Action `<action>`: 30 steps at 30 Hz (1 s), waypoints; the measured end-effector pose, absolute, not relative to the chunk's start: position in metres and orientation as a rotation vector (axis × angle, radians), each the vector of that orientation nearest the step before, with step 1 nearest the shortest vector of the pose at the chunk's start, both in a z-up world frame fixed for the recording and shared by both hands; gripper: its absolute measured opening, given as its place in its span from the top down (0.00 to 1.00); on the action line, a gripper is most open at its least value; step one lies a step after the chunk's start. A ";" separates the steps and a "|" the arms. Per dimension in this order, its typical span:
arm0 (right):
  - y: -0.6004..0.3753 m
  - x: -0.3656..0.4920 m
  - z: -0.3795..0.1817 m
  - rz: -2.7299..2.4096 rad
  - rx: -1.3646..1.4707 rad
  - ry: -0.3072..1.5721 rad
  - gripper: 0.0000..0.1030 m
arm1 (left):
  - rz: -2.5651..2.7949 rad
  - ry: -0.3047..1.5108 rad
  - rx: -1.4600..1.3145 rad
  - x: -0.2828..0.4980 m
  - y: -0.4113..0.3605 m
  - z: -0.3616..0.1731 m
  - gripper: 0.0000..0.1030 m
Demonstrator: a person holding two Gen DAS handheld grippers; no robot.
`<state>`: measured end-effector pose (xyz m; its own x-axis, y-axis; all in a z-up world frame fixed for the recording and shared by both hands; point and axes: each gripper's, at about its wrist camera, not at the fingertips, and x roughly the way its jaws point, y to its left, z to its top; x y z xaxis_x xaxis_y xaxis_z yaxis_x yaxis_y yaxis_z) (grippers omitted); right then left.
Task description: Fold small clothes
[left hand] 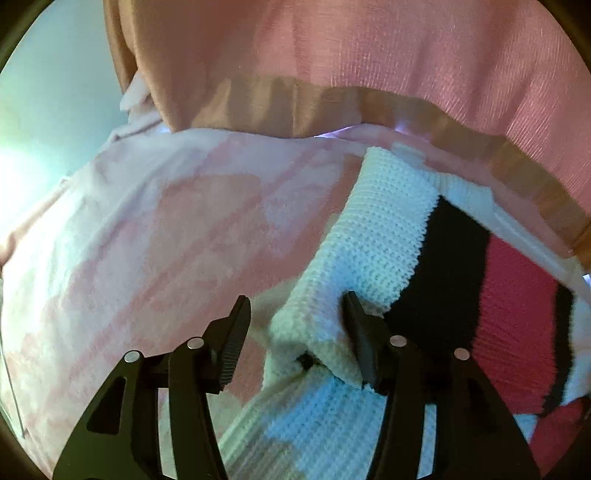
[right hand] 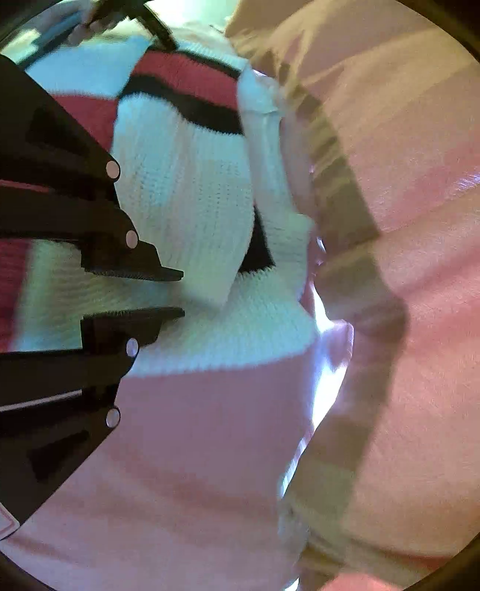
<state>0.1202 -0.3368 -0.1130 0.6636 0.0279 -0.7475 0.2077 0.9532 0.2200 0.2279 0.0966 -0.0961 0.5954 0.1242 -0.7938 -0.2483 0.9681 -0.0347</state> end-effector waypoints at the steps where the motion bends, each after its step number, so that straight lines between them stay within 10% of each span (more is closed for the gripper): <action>1: -0.339 0.101 -0.094 -0.107 0.328 0.795 0.78 | 0.199 0.915 -0.166 0.222 0.099 -0.090 0.51; 5: -0.335 0.019 -0.059 -0.108 0.384 0.743 0.61 | 0.141 0.899 -0.193 0.188 0.108 -0.055 0.48; 9: -0.306 -0.071 -0.077 -0.123 0.334 0.773 0.43 | 0.045 0.834 -0.157 0.121 0.110 -0.024 0.18; 13: -0.274 -0.138 -0.130 -0.094 0.325 0.866 0.40 | -0.026 0.865 -0.120 0.039 0.122 -0.036 0.12; 27: -0.225 -0.201 -0.186 0.004 0.344 0.928 0.39 | -0.032 1.060 -0.306 -0.050 0.167 -0.112 0.13; 29: -0.226 -0.196 -0.183 0.010 0.357 0.919 0.51 | -0.033 1.051 -0.271 -0.050 0.161 -0.112 0.21; 30: -0.227 -0.195 -0.183 0.008 0.360 0.919 0.69 | -0.053 1.042 -0.253 -0.050 0.157 -0.110 0.43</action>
